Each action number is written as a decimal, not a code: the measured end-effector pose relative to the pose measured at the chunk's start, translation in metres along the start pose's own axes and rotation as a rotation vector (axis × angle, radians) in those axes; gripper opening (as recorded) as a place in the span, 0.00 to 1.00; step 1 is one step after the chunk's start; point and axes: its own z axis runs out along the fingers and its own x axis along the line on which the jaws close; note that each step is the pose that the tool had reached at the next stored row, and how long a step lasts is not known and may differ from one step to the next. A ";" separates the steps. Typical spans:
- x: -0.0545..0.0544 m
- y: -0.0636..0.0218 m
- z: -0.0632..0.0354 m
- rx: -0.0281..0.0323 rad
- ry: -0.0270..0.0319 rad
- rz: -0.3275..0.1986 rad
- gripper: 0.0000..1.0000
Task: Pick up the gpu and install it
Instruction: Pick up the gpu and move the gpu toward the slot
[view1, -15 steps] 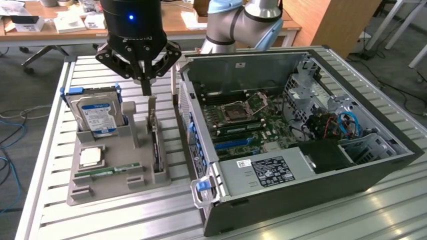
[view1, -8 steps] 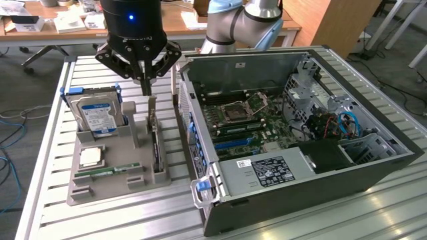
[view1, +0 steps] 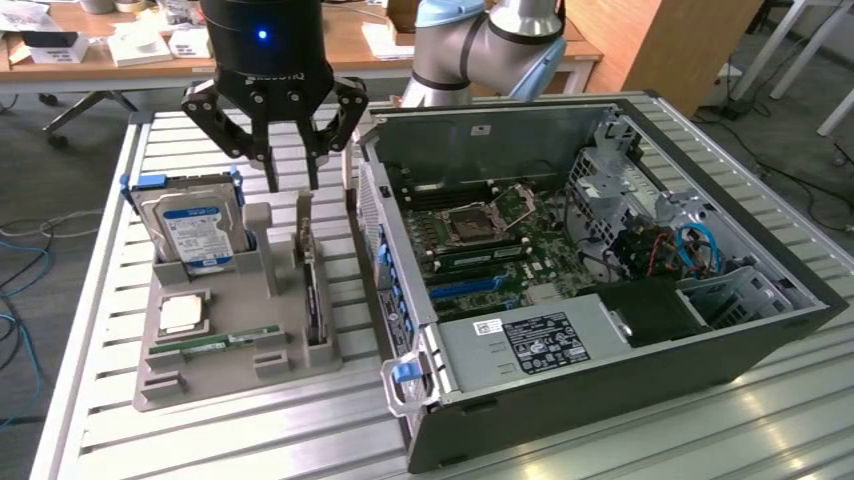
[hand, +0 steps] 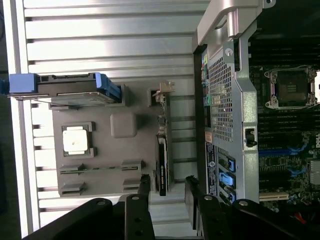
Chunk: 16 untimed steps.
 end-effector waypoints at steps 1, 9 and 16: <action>0.000 0.0000 0.0000 0.0000 0.0000 0.000 0.41; 0.000 -0.0003 0.0076 -0.0020 0.0001 0.000 0.41; 0.000 -0.0009 0.0203 -0.0032 0.0002 0.000 0.41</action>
